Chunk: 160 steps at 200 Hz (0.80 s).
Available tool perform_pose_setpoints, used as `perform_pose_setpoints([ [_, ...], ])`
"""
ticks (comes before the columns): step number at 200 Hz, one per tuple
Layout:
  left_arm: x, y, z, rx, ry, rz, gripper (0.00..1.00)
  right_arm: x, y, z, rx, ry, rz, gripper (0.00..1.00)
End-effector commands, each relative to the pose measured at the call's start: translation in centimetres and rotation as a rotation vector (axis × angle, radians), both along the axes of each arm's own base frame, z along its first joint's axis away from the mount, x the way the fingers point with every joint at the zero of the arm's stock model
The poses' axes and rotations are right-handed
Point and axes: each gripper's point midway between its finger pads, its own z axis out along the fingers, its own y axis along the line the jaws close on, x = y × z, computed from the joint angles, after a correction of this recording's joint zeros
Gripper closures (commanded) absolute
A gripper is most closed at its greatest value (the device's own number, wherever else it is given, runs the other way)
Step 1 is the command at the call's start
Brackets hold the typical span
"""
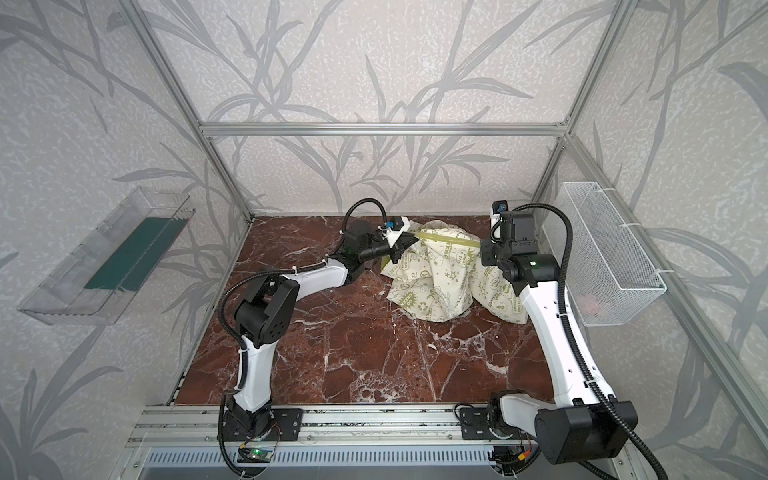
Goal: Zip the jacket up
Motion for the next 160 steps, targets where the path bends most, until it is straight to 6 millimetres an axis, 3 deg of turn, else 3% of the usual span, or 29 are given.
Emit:
perform_pose_setpoints([
  [1,0.1,1.2,1.3,0.004,-0.034,0.014,0.92,0.1,-1.2,1.5,0.006,-0.033,-0.065,1.0],
  [14,-0.6,0.8,1.3,-0.014,-0.001,-0.026,0.45,0.0,-1.0,1.0,0.022,-0.021,-0.061,0.98],
  [15,-0.6,0.7,1.2,-0.014,0.002,-0.029,0.41,0.0,-1.0,1.0,0.023,-0.02,-0.063,0.97],
  [18,-0.8,0.7,1.3,-0.014,0.003,-0.031,0.11,-0.1,-1.1,0.9,0.021,-0.018,-0.07,0.95],
  [22,-0.8,0.8,1.2,-0.014,0.006,-0.027,0.02,-0.1,-1.3,0.8,0.015,-0.017,-0.08,0.93],
  [32,-1.0,1.3,1.1,-0.014,0.003,-0.008,0.01,-0.5,-1.8,0.4,-0.006,-0.008,-0.099,1.0],
  [39,-1.1,1.8,1.0,-0.015,0.002,0.017,0.01,-0.8,-2.2,0.1,-0.024,-0.002,-0.117,0.99],
  [55,-1.1,3.4,1.0,-0.012,0.027,0.056,0.01,-1.3,-3.4,-1.0,-0.067,0.02,-0.16,0.8],
  [66,-0.8,4.7,0.5,0.006,0.067,0.096,0.01,-1.8,-4.1,-1.9,-0.083,0.043,-0.187,1.0],
  [84,-0.2,6.8,-0.8,0.056,0.132,0.167,0.01,-2.6,-5.1,-3.1,-0.099,0.052,-0.23,1.0],
  [100,0.1,8.3,-2.5,0.122,0.201,0.233,0.01,-3.5,-5.6,-3.9,-0.104,0.063,-0.258,0.84],
  [122,0.6,10.6,-4.1,0.216,0.297,0.362,0.01,-4.6,-5.6,-3.8,-0.101,0.058,-0.25,0.5],
  [148,0.3,14.1,-4.7,0.222,0.352,0.51,0.01,-5.3,-3.2,-3.6,0.007,0.038,-0.145,0.37],
  [160,-0.1,15.2,-4.8,0.197,0.394,0.521,0.01,-5.3,-1.1,-4.1,0.084,0.042,-0.055,0.33],
])
